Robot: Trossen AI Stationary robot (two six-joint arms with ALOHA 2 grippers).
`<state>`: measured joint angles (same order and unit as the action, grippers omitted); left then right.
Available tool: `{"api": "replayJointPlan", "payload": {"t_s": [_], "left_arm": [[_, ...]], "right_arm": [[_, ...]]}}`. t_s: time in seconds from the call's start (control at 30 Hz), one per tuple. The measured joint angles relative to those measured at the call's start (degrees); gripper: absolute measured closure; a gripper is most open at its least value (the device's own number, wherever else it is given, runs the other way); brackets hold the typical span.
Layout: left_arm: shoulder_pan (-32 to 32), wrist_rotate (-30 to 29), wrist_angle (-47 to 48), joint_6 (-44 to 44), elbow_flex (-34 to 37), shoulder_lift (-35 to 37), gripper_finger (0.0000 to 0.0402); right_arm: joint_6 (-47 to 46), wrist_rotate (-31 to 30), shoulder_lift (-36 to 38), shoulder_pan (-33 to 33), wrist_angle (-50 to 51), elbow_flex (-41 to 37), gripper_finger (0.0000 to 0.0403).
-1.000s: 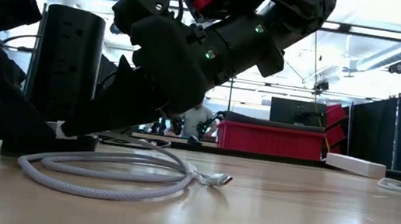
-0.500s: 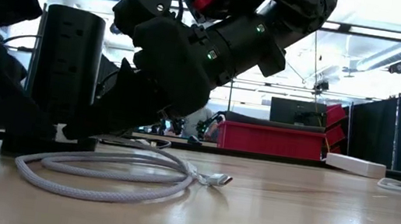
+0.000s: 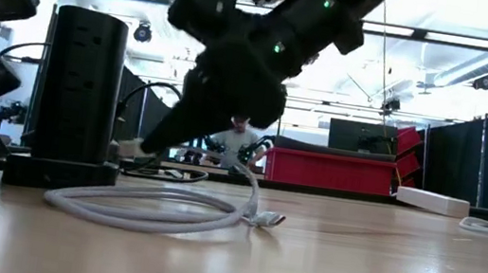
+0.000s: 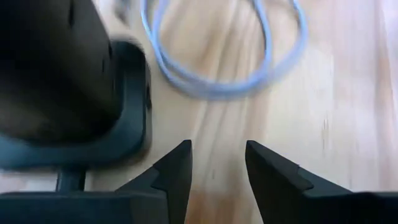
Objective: Insert USB
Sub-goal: Insert bottom left white charger cable into the bottom black outlet extension
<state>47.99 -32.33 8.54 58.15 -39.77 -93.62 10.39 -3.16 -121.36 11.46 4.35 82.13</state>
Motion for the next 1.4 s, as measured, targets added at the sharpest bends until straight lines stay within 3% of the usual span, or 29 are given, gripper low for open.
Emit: {"api": "replayJointPlan", "payload": {"t_s": [0.33,0.47,0.67,1.1,1.4], "left_arm": [[0.6,11.5,23.8,10.7,0.0,12.1,0.0293],[0.8,5.5,29.1,10.4,0.0,15.3,0.0309],[0.0,2.8,29.0,-3.6,0.0,12.4,0.0329],[-3.0,-1.0,29.6,-1.9,0.0,1.2,0.0338],[-3.7,-6.3,29.5,-2.3,0.2,1.1,0.0337]], "right_arm": [[2.6,0.4,-0.7,-2.9,-0.2,-1.2,0.0392],[3.8,3.9,-0.7,-4.2,-3.5,-3.1,0.0392],[5.7,6.8,-0.7,-4.9,-6.5,-4.1,0.0392],[6.0,8.1,-3.9,-4.9,-12.5,-4.7,0.0392],[6.2,8.1,-4.4,-5.5,-15.2,-4.7,0.0392]]}}
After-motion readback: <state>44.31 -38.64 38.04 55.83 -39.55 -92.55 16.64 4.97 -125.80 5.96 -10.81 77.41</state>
